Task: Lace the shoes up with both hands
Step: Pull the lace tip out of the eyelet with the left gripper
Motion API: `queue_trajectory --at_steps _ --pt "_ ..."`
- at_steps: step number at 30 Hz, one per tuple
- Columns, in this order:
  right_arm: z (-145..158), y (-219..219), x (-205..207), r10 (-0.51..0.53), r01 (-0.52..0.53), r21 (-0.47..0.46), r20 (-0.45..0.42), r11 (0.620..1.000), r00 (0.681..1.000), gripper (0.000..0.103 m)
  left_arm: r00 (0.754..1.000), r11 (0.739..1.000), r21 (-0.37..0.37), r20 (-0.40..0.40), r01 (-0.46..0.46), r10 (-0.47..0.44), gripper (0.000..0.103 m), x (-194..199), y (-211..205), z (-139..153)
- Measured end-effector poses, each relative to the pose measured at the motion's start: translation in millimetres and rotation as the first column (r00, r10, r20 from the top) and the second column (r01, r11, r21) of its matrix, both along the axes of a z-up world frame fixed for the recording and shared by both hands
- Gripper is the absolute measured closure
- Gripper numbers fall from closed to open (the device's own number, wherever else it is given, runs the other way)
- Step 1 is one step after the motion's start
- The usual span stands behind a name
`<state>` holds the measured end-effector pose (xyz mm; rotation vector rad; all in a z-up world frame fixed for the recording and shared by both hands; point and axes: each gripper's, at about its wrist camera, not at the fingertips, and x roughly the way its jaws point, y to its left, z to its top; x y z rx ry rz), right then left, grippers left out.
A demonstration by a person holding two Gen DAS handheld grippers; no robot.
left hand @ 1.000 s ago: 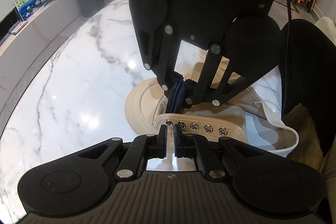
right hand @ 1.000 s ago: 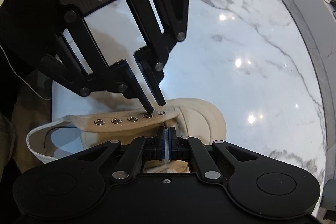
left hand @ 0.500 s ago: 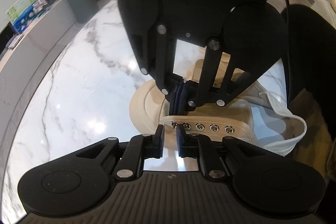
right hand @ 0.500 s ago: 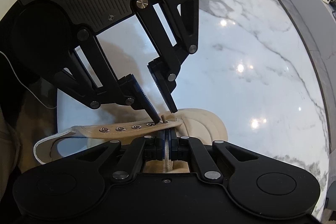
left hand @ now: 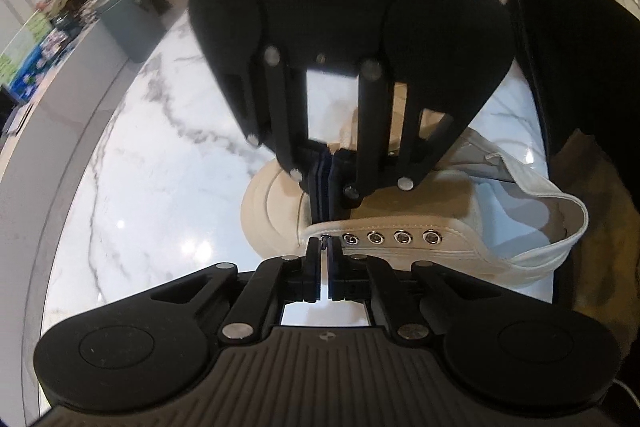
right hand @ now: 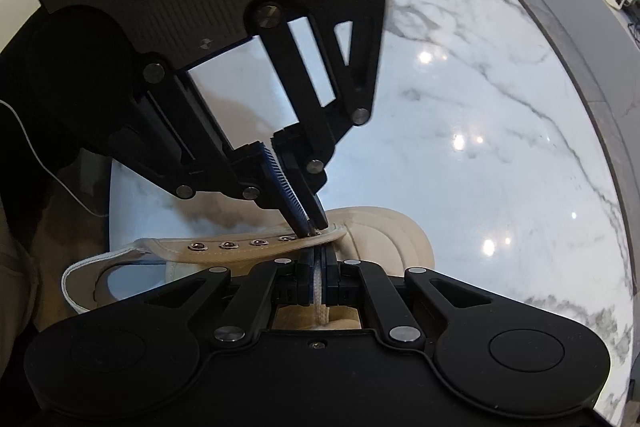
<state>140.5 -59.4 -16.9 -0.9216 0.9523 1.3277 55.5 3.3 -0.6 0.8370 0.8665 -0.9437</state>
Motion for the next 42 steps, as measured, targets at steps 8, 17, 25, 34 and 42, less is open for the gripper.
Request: queue_trajectory --at_steps 8,17,25,34,42 --pt "21.1 -19.3 -10.5 -0.046 0.044 0.045 0.058 0.998 0.997 0.069 0.997 0.996 0.052 0.034 -0.072 0.071 0.101 -15.5 6.3 11.5" --pt "44.1 -61.2 -45.2 -0.303 0.297 0.113 0.035 0.948 0.952 0.069 0.986 0.989 0.071 0.107 -0.132 0.124 0.101 -33.6 14.5 44.1" --pt "34.1 -88.4 -73.0 -0.501 0.51 0.172 -0.097 0.843 0.86 0.069 0.96 0.973 0.113 0.217 -0.202 0.174 0.101 -12.3 3.8 75.0" --pt "28.3 -91.1 -82.1 -0.585 0.594 0.182 -0.103 0.784 0.804 0.096 0.911 0.955 0.142 0.363 -0.261 0.196 0.103 -38.5 -3.2 131.4" --pt "27.8 -91.9 -89.5 -0.618 0.624 0.175 -0.091 0.762 0.781 0.096 0.849 0.935 0.085 0.455 -0.343 0.27 0.103 -57.5 3.6 185.5"
